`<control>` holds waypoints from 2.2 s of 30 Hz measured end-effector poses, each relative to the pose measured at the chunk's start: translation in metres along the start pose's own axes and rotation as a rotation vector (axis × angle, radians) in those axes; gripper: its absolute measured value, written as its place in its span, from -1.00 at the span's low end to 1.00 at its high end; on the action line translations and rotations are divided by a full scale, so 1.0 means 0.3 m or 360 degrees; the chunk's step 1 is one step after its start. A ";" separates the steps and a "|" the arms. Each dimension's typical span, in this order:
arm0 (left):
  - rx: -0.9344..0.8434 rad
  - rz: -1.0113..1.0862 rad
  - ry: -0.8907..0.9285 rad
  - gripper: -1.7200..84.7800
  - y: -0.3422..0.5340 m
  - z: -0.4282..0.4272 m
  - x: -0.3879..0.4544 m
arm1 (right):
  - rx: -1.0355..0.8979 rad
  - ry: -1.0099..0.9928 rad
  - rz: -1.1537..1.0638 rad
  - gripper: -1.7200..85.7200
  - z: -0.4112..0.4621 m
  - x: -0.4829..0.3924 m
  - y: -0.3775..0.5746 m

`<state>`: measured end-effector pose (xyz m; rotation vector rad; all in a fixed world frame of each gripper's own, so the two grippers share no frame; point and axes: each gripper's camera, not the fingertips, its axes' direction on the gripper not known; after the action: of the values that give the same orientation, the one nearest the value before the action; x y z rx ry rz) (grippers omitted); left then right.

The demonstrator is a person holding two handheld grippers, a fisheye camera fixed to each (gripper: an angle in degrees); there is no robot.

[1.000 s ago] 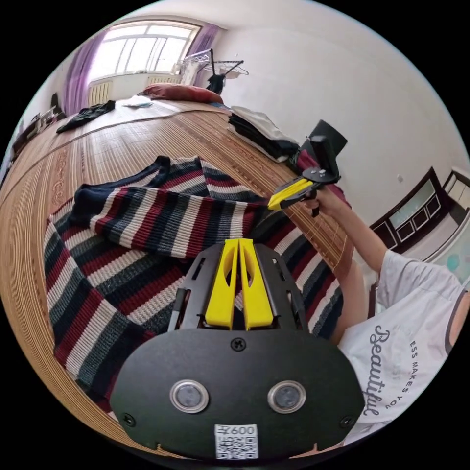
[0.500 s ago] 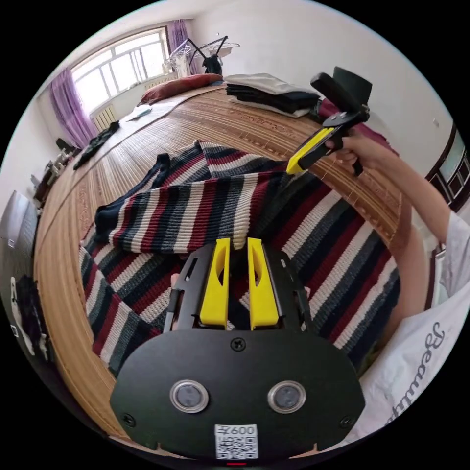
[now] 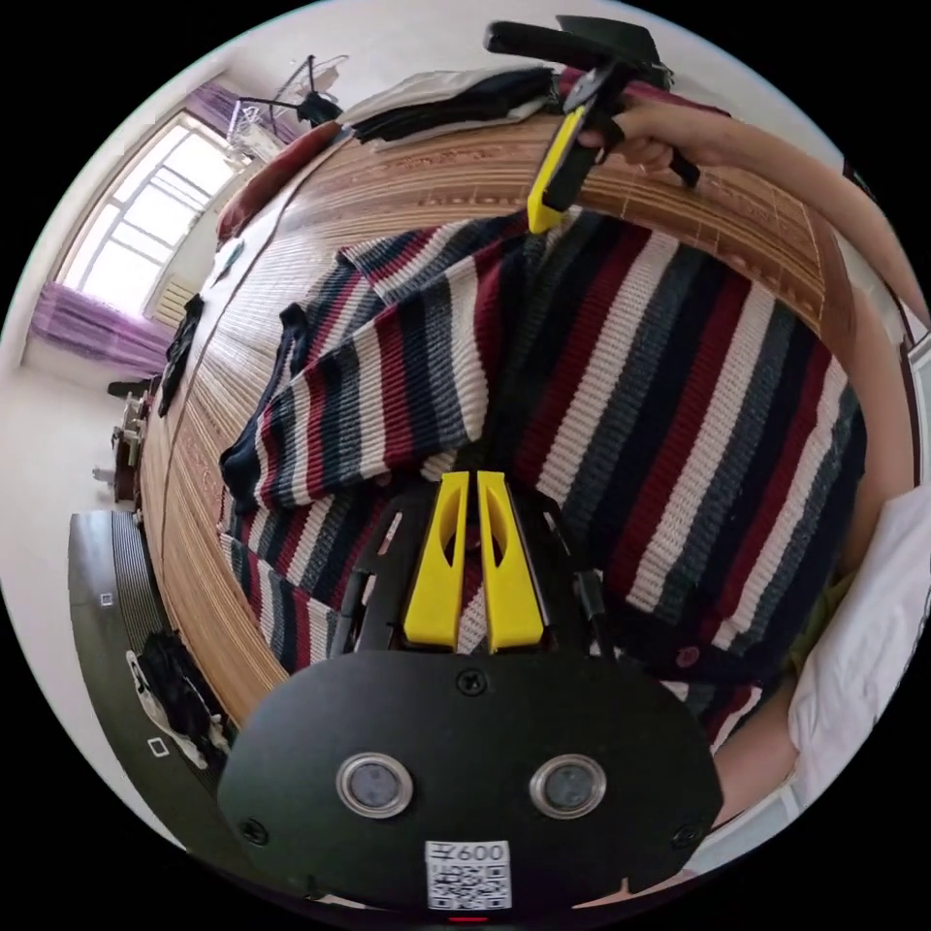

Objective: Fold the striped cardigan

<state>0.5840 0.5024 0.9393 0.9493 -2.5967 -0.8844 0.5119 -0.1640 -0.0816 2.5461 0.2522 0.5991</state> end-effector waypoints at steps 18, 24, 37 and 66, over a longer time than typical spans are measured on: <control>0.0298 -0.0312 -0.0823 -0.67 0.883 -0.768 1.157 | 0.0695 0.1087 -0.1858 -0.97 0.743 -1.841 1.069; 0.0125 0.0500 -0.1424 -0.73 0.851 -0.705 1.674 | 0.0568 0.1131 -0.2354 -0.87 1.046 -2.131 1.309; 0.0293 0.0920 -0.1358 -0.70 0.818 -0.624 1.873 | 0.0284 0.1949 -0.3130 -0.82 1.476 -2.199 1.639; 0.0703 0.0152 -0.0972 -0.90 0.656 -0.823 0.557 | 0.0850 0.1164 -0.1378 -0.98 0.795 -1.999 0.979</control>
<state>0.4584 0.3998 1.2574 0.7132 -3.4301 -0.6589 0.1087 -0.6901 -0.3338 2.1889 1.8412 1.1512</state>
